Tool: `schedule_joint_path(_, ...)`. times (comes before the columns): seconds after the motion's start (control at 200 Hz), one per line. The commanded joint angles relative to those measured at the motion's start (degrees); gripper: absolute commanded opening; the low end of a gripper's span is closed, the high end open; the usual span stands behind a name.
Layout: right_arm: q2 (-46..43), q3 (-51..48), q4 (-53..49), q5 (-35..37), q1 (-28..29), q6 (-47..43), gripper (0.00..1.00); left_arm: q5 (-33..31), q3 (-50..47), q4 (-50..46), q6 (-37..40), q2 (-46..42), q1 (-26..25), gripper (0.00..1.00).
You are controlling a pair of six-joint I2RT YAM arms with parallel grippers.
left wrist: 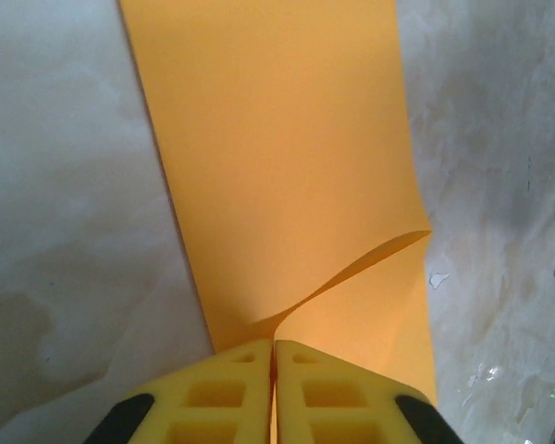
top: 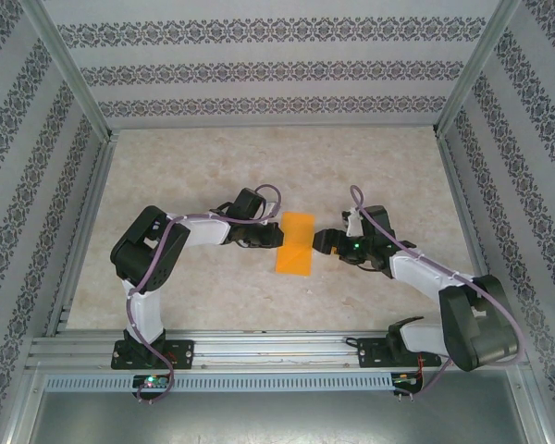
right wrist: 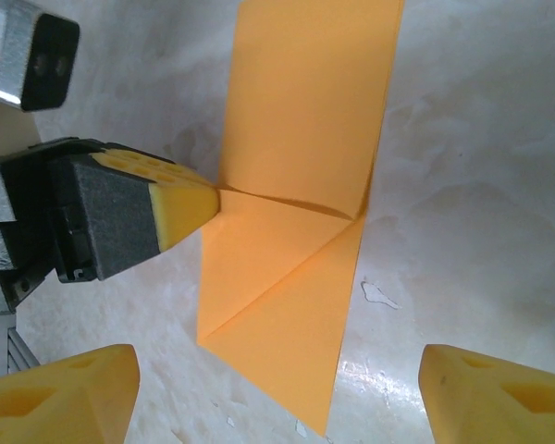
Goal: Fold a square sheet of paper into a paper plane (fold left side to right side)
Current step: Turn over the paper at the center of the table.
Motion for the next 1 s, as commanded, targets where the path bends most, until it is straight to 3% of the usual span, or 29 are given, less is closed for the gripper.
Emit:
schedule_joint_path(0.0, 1.6, 0.7, 3.4, -2.6, 1.3, 0.2, 0.77, -0.8, -2.0, 3.7, -0.6, -3.0, 0.5, 0.04)
schedule_joint_path(0.245, 7.0, 0.2, 15.9, -3.3, 5.2, 7.1, 0.7, -1.8, -9.9, 15.1, -6.5, -9.8, 0.4, 0.0)
schedule_joint_path(0.61, 18.7, 4.4, 25.6, -1.5, 10.1, 10.7, 0.62, -3.3, -11.6, 14.5, -6.8, -11.4, 0.5, 0.0)
schedule_joint_path(0.739, 21.5, 5.5, 27.3, -1.5, 10.9, 11.2, 0.53, -3.6, -11.3, 13.5, -6.3, -11.3, 0.5, 0.0)
schedule_joint_path(0.889, 23.0, 5.9, 27.9, -1.4, 11.0, 11.4, 0.36, -4.3, -11.2, 12.5, -5.7, -11.9, 0.5, 0.05)
schedule_joint_path(0.994, 23.3, 5.7, 29.3, -1.8, 10.5, 11.8, 0.19, -5.7, -11.7, 11.5, -5.1, -14.0, 0.5, 0.17)
